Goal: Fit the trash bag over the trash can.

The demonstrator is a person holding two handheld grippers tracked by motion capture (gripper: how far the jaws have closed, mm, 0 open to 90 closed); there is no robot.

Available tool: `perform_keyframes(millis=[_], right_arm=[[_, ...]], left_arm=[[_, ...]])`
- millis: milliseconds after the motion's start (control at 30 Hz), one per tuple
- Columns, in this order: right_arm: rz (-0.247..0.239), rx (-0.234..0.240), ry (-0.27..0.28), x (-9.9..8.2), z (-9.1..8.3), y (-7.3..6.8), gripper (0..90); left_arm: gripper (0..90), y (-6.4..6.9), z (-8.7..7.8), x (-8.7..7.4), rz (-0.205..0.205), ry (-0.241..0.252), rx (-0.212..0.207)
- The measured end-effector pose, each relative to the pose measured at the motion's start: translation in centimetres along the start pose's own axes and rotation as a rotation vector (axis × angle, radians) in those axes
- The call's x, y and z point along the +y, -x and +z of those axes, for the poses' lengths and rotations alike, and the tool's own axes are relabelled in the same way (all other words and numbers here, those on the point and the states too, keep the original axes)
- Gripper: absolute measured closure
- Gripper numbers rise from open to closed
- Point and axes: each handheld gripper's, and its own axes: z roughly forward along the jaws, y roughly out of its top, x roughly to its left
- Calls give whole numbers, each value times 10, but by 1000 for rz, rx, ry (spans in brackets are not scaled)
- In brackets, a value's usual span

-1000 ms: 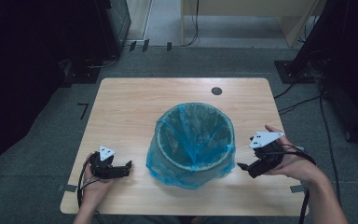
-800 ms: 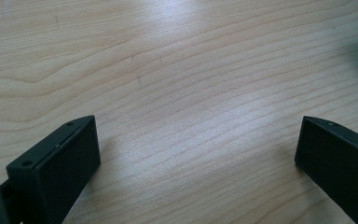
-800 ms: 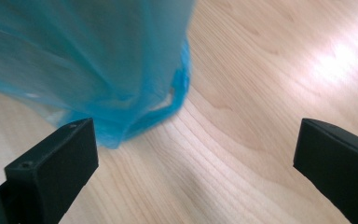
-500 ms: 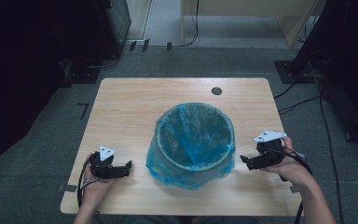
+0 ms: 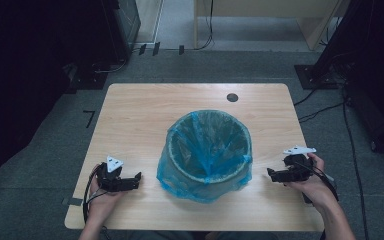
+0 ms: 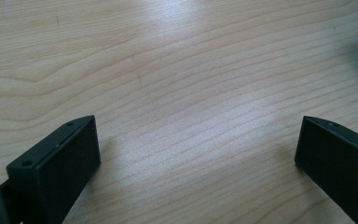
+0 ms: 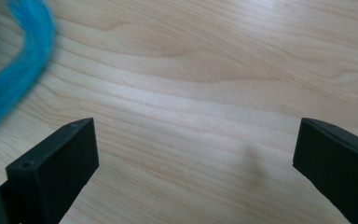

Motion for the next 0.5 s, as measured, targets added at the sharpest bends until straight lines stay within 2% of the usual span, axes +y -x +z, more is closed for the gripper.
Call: perform_keyframes(millis=[233,333,500], right_arm=[[74,-57,-39,-18,3,8,0],[116,-55,-29,-25,1,10,0],[154,-81,-7,-35,-4,13,0]], left_arm=[[0,0,0,0,-1,0,2],[0,0,0,0,-1,0,2],[0,0,0,0,-3,1,4]])
